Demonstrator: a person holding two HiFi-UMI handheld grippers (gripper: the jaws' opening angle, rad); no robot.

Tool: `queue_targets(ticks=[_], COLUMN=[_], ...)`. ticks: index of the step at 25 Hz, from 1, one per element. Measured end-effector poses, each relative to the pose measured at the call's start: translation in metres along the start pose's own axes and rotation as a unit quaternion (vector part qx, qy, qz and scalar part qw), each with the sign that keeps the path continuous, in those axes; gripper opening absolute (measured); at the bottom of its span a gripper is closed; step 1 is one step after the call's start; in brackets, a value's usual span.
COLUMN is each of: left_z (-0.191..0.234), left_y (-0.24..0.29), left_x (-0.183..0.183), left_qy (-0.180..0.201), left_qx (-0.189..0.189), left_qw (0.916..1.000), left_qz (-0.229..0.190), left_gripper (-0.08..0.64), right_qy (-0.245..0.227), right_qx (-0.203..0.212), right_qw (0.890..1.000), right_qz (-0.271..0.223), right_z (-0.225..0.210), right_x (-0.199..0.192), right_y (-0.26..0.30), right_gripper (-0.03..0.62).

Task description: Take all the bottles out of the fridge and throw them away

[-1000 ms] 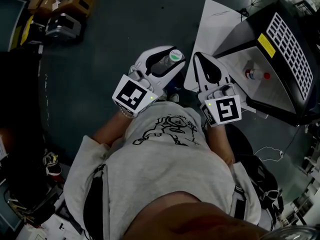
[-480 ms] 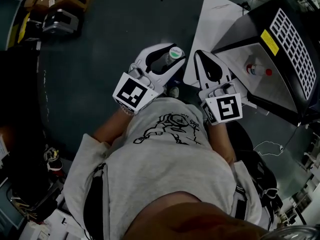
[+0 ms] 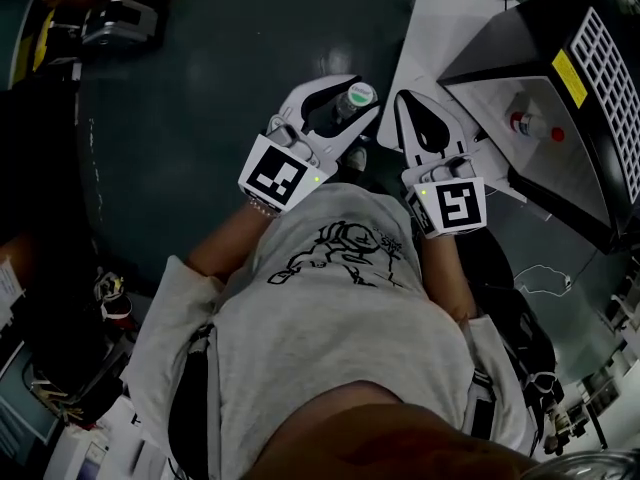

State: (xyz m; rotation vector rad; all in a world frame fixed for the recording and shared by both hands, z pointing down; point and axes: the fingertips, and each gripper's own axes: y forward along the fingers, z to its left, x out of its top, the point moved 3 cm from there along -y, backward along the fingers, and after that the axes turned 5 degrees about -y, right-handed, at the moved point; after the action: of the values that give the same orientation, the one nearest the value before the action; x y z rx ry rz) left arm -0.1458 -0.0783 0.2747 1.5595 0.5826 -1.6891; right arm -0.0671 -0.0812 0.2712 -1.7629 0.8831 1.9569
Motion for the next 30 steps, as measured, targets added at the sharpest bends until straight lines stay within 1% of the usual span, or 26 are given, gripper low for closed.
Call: queue_targets(ticks=[2,6,8,11,15,19,21,23,26,30], left_z=[0.002,0.006,0.007,0.008,0.009,0.012,0.014,0.016,0.018,0.021], left_y=[0.002,0.004,0.006,0.009,0.012,0.014,0.014,0.013,0.013,0.014], left_x=[-0.007,-0.019,-0.024,-0.034,-0.044,-0.057,-0.065,-0.071,-0.081,-0.097], left_qy=[0.012,0.013,0.01,0.0,0.008,-0.013,-0.002,-0.003,0.002,-0.002], left_qx=[-0.005,-0.006,-0.008,0.0,-0.005,0.0,0.003,0.006,0.004,0.004], left_qw=[0.9999,0.9999,0.9999,0.9999,0.9999,0.9999,0.9999,0.9997,0.9997,0.9996], left_qz=[-0.004,0.002,0.002,0.01,0.009,0.004,0.017,0.025,0.025,0.029], left_gripper=[0.158,0.158,0.158,0.158,0.158,0.158,0.158,0.158,0.158,0.158], right_qy=[0.003,0.005,0.006,0.01,0.014,0.019,0.022,0.025,0.028,0.036], right_qx=[-0.002,-0.004,-0.004,-0.006,-0.007,-0.004,-0.005,-0.007,-0.01,-0.011], right_qw=[1.0,1.0,1.0,1.0,0.999,0.999,0.999,0.998,0.998,0.996], right_qz=[0.004,0.012,0.017,0.022,0.031,0.043,0.05,0.055,0.063,0.077], right_z=[0.001,0.001,0.001,-0.001,-0.001,0.001,0.002,0.002,0.003,0.004], right_x=[-0.007,-0.018,-0.024,-0.034,-0.046,-0.064,-0.072,-0.079,-0.088,-0.106], right_y=[0.002,0.005,0.006,0.007,0.009,0.012,0.013,0.013,0.014,0.015], right_gripper=[0.009,0.009,0.009,0.009,0.009,0.009,0.009,0.009,0.009,0.009])
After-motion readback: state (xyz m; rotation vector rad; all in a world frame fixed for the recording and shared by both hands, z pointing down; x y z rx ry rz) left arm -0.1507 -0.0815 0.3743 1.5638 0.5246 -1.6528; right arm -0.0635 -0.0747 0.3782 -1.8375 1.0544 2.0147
